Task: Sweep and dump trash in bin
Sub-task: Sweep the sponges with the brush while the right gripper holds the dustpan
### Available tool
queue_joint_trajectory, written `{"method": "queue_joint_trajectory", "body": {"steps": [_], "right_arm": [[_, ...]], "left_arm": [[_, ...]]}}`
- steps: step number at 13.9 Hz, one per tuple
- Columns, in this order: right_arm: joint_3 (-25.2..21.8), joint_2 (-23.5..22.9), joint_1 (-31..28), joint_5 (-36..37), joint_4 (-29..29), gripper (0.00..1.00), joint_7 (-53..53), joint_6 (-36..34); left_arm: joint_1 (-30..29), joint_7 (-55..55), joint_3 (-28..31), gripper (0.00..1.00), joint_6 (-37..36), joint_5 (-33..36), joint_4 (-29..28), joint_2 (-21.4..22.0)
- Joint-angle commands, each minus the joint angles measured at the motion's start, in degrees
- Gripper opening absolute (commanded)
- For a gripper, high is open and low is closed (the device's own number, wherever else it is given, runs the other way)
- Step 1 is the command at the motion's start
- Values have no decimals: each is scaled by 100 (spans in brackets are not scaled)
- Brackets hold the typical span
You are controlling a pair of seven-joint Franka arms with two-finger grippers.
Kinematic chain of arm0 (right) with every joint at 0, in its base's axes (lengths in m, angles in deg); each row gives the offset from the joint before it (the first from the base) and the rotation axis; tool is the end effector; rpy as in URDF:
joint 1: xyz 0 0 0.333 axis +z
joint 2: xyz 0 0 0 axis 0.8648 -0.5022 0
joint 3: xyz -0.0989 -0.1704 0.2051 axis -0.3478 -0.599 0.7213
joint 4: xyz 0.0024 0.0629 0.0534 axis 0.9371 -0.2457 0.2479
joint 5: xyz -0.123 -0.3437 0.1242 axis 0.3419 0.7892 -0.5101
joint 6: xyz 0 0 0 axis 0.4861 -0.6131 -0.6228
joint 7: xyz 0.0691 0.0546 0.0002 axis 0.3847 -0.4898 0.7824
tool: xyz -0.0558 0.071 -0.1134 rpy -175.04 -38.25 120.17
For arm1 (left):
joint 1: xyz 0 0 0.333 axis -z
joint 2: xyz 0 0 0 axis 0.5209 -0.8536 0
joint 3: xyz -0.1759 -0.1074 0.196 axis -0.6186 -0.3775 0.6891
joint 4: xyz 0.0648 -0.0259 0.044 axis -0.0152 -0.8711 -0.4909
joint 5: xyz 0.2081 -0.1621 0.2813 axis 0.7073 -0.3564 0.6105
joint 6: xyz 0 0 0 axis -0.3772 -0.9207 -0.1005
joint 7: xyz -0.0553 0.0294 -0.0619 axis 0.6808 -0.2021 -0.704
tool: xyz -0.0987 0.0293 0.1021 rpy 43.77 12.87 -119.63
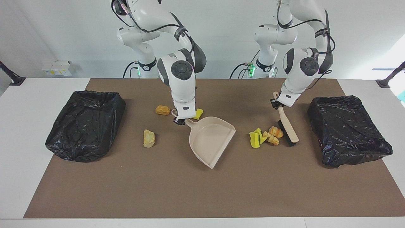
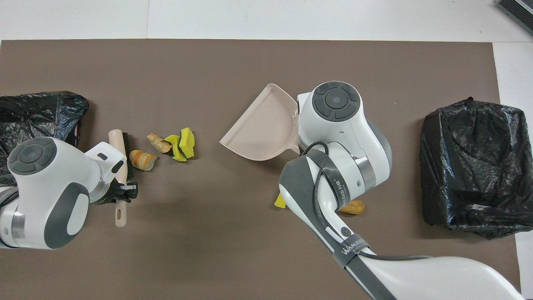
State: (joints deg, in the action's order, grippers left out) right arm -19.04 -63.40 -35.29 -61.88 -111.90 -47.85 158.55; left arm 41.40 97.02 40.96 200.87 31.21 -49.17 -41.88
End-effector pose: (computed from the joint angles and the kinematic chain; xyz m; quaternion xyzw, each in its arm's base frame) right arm 0.5585 0.2744 0.3353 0.8535 0.5188 -0.0499 0.0005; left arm 0.4600 -0.0947 0.2992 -0.9952 -0.0469 0.0827 0.0240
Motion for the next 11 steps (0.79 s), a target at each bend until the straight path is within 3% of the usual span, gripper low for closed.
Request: {"method": "queue_joint_trajectory", "body": {"steps": [1, 5, 11], "right_arm": [[53, -110, 22, 259, -112, 0, 849, 273], [53, -171, -21, 585, -235, 0, 2090, 783], [53, -356, 180, 621, -235, 0, 1951, 959]], "left_arm": [[309, 94, 54, 0, 313, -221, -119, 71], [809, 121, 54, 0, 681, -362, -110, -166], [1722, 76, 45, 0, 1324, -906, -101, -280]]}}
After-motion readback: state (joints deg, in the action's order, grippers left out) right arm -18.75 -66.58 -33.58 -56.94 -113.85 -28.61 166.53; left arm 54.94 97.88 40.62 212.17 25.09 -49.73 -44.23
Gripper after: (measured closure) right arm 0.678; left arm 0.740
